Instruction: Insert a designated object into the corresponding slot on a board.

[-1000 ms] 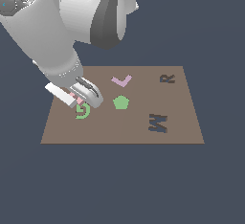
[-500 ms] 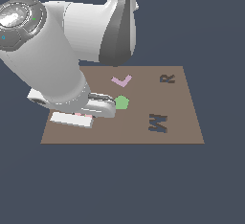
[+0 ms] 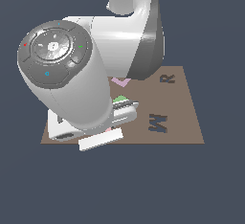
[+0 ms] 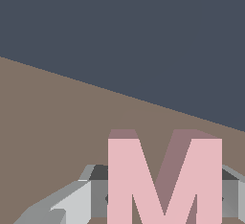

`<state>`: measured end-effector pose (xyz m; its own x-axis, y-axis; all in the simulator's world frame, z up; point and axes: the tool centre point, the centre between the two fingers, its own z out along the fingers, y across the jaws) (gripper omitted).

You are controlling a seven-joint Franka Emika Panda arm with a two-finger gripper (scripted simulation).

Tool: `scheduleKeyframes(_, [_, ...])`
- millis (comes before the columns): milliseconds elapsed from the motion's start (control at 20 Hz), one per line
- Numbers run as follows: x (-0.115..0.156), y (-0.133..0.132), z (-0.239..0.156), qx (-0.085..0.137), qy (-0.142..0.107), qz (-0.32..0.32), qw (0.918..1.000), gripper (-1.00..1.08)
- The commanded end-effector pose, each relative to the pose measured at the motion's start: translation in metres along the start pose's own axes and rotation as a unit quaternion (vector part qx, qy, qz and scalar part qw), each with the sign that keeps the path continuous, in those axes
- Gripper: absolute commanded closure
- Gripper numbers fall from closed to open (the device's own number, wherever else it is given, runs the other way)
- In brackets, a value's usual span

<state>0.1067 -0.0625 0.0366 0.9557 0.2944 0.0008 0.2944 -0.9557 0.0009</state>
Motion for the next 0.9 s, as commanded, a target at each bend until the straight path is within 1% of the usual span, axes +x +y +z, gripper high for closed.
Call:
scheduleKeyframes(0, [0.012,-0.013,-0.001,0.0,0.0,-0.053,0.9986,1.08])
scheduleKeyframes(200, [0.027,-0.034,-0.001,0.0,0.0,-0.131,0.9914,1.08])
scheduleKeyframes(400, [0.037,-0.057,-0.002,0.0,0.0,-0.206,0.9786,1.08])
scheduleKeyframes(500, [0.041,-0.069,-0.002,0.0,0.0,-0.242,0.9703,1.08])
scheduleKeyframes(650, [0.045,-0.087,-0.003,0.0,0.0,-0.295,0.9554,1.08])
scheduleKeyframes(850, [0.047,-0.112,-0.003,0.0,0.0,-0.366,0.9308,1.08])
